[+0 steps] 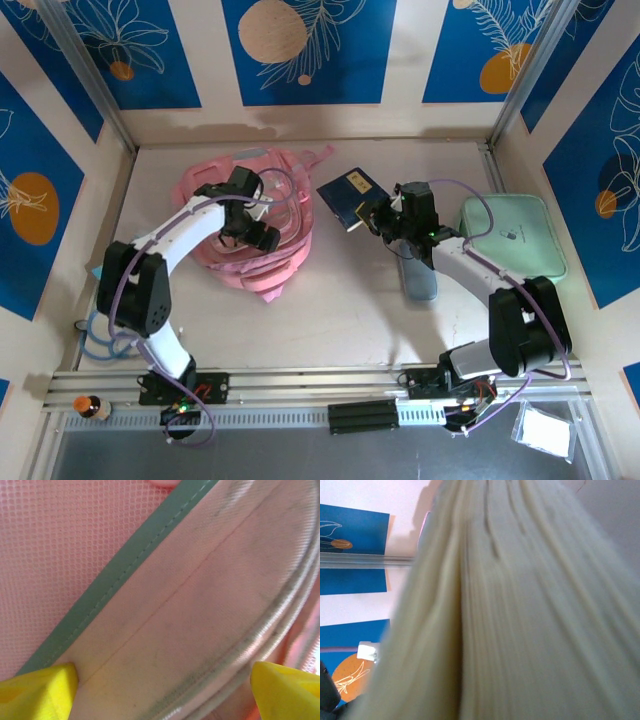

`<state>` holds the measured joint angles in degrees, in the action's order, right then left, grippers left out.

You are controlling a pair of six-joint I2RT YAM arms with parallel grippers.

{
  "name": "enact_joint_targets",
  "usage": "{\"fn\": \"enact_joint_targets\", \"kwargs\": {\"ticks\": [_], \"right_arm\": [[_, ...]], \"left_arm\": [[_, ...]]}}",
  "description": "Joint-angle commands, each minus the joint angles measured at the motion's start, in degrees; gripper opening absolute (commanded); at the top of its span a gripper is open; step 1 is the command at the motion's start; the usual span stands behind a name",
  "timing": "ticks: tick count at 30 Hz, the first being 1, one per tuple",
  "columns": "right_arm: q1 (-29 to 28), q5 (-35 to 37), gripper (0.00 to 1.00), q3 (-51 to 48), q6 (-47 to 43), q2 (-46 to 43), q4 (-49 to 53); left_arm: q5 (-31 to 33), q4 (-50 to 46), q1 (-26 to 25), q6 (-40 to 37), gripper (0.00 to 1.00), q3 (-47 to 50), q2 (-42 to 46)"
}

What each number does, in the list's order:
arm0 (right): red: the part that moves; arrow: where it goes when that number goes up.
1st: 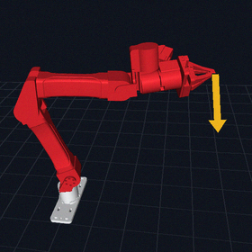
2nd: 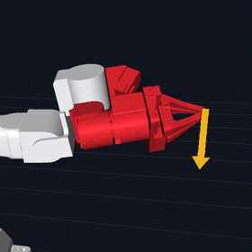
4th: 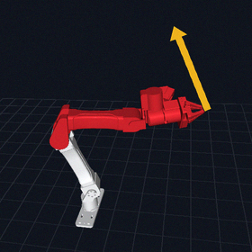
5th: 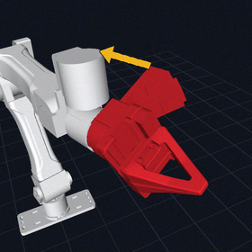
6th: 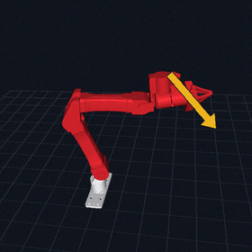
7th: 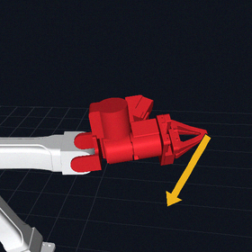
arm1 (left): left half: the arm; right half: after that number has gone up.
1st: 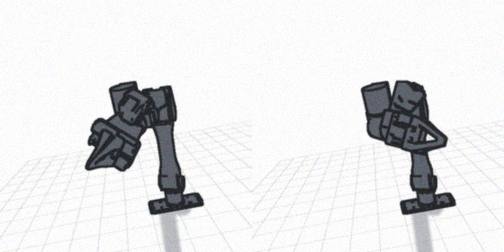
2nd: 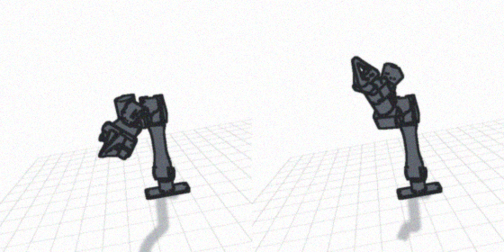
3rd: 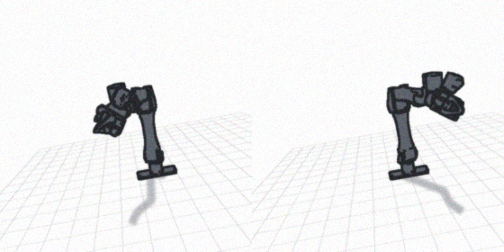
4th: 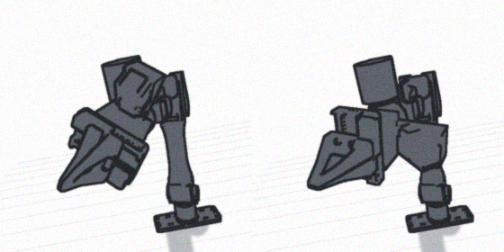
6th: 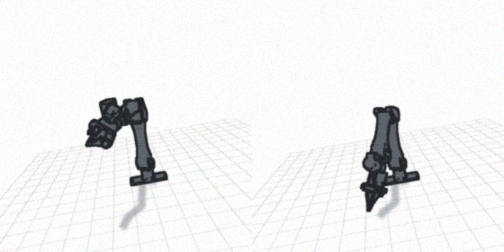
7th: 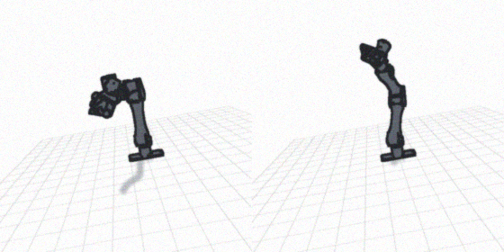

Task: Pack the student bag
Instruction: Open the student bag at the top-center of the table.

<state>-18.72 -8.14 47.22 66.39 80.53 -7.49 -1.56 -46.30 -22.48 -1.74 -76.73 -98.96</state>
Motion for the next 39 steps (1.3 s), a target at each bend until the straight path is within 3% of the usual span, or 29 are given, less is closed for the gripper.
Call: {"fn": "enact_joint_targets", "kwargs": {"ticks": [1, 4, 9, 15, 24, 39], "right_arm": [[0.2, -1.35, 0.0, 2.47, -1.42, 0.49, -1.26], [0.17, -1.7, 0.0, 2.94, -1.66, 0.79, -1.17], [0.18, -2.26, 0.0, 3.54, -1.71, 1.46, -0.58], [0.26, -2.66, 0.0, 3.49, -1.35, 1.92, -0.44], [0.58, -2.06, 0.0, 3.13, -1.79, 1.16, 0.63], [3.08, -3.6, 0.0, -0.34, -0.63, -1.93, -0.16]], "left_arm": [[3.78, -5.34, -0.78, -5.3, 0.86, -3.57, -2.54], [9.1, -6.69, -1.33, -5.73, 0.79, -5.84, -4.61], [13.32, -6.47, -1.99, -4.54, 0.58, -8.84, -5.91], [13.65, -5.36, -3.08, -3.73, 0.3, -11.39, -5.72], [9.39, -2.37, -5.16, -4.26, 0.03, -11.86, -2.73], [-2.04, 4.82, -5.57, 5.86, 0.0, -17.01, 4.32]]}}
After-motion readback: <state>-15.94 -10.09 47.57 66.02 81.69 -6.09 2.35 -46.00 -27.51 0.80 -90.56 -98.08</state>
